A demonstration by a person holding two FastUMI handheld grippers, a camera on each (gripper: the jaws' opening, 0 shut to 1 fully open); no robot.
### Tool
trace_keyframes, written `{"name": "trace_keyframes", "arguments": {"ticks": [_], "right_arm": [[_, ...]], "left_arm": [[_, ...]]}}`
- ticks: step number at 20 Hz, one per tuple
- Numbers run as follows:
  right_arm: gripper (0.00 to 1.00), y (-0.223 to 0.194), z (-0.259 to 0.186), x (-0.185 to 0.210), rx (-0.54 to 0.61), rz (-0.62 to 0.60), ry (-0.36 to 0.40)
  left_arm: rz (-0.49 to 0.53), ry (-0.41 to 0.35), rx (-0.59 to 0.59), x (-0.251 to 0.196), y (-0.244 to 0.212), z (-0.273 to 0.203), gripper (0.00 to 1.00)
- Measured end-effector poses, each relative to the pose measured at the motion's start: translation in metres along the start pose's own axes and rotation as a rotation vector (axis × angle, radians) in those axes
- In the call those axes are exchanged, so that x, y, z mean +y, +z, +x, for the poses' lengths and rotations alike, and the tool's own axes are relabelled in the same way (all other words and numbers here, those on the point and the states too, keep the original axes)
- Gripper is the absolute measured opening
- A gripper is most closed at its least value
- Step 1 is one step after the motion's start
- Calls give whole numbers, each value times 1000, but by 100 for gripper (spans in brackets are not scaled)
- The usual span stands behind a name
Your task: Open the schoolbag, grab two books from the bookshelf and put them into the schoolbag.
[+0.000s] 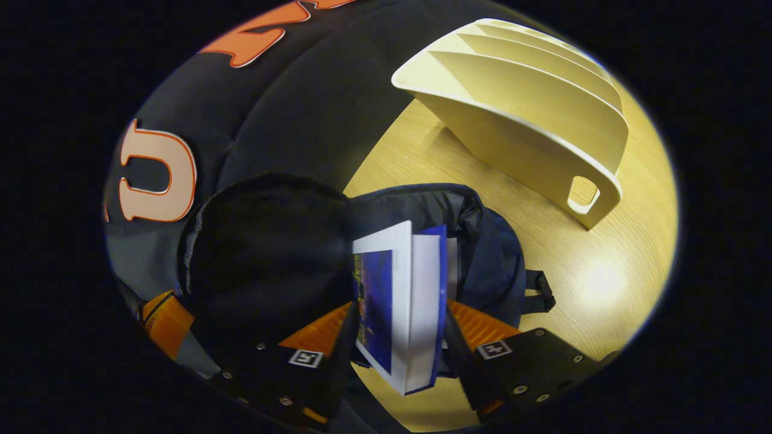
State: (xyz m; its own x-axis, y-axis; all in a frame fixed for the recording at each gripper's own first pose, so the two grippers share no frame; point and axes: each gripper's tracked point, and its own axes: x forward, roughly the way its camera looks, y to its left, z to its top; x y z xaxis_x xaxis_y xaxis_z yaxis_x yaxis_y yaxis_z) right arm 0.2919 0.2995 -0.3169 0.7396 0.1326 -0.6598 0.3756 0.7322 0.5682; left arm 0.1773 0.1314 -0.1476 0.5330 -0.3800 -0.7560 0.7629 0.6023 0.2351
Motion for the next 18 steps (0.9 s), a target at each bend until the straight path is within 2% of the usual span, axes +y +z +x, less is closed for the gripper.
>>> {"name": "trace_keyframes", "arguments": {"ticks": [2,4,9,11,18], "right_arm": [[94,-5,4,9,30,-66,9],[97,-8,5,8,53,-178,-35],[97,4,-12,4,62,-238,-81],[97,15,-23,-1,65,-270,-76],[97,62,-84,-29,12,-436,-89]], "left_arm": [[1,-1,-1,-1,1,0,1],[9,3,-8,-1,4,-2,0],[-1,27,0,6,0,-3,1],[-19,25,5,5,-3,-1,1],[-72,32,-3,-10,-4,3,0]]}}
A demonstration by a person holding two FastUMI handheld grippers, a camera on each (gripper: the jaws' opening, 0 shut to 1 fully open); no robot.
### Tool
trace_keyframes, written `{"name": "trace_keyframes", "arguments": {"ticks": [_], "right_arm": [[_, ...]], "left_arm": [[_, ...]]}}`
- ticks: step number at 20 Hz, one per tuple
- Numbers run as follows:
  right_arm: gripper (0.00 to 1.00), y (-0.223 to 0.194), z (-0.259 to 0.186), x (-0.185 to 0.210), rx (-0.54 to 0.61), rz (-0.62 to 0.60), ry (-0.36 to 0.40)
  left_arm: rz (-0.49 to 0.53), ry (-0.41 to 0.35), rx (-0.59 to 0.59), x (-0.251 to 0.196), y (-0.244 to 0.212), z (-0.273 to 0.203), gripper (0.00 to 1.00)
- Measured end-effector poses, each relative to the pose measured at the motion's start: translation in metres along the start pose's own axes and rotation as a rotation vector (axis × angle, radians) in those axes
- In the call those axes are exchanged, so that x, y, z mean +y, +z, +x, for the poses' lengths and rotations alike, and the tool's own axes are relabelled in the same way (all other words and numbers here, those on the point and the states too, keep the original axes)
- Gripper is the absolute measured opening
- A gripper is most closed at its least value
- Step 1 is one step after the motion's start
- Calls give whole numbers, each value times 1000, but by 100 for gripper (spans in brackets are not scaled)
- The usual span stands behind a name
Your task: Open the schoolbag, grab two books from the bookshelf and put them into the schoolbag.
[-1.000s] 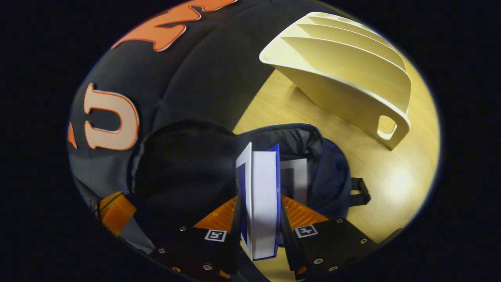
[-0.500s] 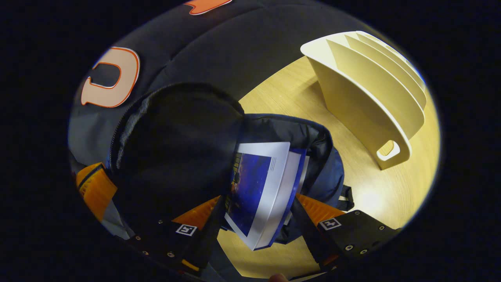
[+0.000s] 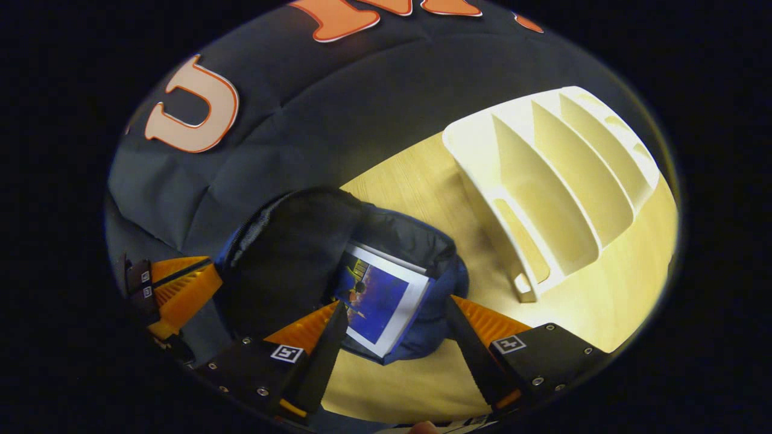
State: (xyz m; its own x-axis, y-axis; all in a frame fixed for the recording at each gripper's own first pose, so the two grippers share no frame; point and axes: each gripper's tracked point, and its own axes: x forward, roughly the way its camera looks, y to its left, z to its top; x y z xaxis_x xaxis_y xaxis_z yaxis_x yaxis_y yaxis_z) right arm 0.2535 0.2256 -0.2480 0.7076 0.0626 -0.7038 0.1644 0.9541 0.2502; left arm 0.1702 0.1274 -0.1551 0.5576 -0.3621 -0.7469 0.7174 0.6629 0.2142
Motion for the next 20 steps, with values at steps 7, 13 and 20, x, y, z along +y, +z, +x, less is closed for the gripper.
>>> {"name": "trace_keyframes", "arguments": {"ticks": [7,13,20], "right_arm": [[97,23,-62,-83,-52,-153,-69],[97,48,-100,-150,-72,-280,-87],[97,68,-143,-206,-82,-348,-48]], "left_arm": [[-115,21,9,-41,-6,3,0],[-256,150,17,-73,-3,4,1],[-401,224,-102,-137,43,-18,1]]}}
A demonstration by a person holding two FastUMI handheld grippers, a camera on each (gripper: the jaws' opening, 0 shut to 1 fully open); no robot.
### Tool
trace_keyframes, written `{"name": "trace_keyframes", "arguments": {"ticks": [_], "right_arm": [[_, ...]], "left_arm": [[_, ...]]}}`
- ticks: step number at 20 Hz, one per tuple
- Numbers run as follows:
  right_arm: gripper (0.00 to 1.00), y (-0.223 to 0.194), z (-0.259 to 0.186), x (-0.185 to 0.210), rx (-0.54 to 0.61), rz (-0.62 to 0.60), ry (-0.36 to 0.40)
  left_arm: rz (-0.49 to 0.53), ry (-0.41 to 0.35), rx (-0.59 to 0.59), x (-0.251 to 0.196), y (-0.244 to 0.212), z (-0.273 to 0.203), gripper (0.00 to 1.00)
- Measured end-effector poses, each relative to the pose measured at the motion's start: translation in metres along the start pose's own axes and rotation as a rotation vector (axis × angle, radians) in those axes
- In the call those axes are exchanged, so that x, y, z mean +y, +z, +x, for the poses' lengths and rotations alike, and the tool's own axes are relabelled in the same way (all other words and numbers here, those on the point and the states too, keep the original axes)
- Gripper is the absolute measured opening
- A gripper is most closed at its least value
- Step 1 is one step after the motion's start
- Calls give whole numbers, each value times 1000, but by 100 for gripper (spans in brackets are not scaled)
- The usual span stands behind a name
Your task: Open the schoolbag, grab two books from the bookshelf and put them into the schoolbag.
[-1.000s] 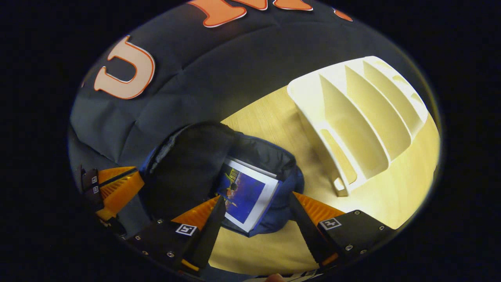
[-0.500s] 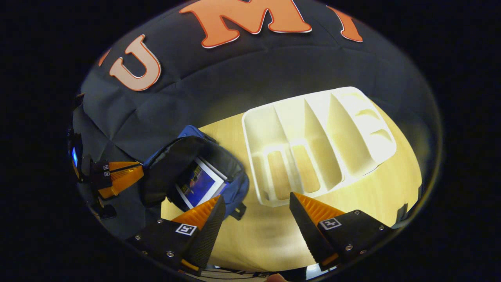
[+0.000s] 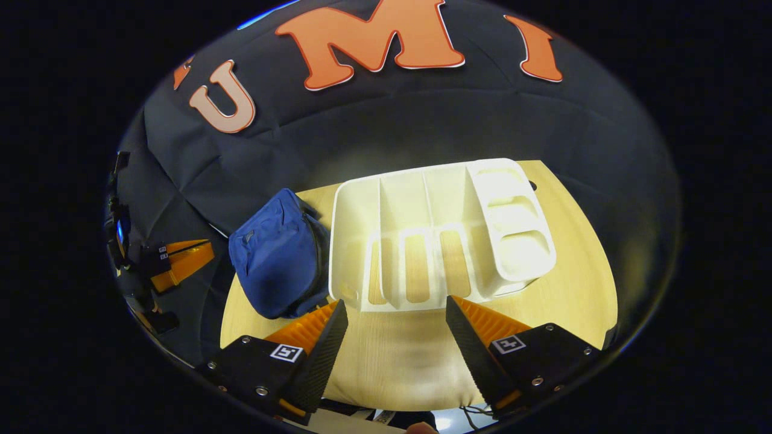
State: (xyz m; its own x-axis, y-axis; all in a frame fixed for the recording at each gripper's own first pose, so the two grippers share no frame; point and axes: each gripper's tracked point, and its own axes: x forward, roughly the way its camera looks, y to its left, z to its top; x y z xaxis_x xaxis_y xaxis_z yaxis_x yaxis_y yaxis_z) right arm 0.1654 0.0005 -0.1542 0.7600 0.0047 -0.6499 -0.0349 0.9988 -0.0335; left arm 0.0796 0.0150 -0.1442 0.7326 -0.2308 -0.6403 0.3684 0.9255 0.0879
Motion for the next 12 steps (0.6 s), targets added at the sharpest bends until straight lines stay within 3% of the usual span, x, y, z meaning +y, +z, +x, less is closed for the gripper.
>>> {"name": "trace_keyframes", "arguments": {"ticks": [4,6,8,11,12], "right_arm": [[98,13,-26,-20,-67,-49,29],[97,21,-39,-28,-117,-61,33],[97,31,-53,-30,-169,-45,51],[97,45,-69,-36,-255,-36,51],[97,49,-74,-40,-289,-47,41]], "left_arm": [[-124,19,-117,-39,19,-18,4],[-178,1,-150,-63,25,-24,13],[-211,-9,-184,-78,32,-29,14],[-238,-36,-239,-102,48,-40,52],[-248,-37,-258,-109,55,-44,52]]}}
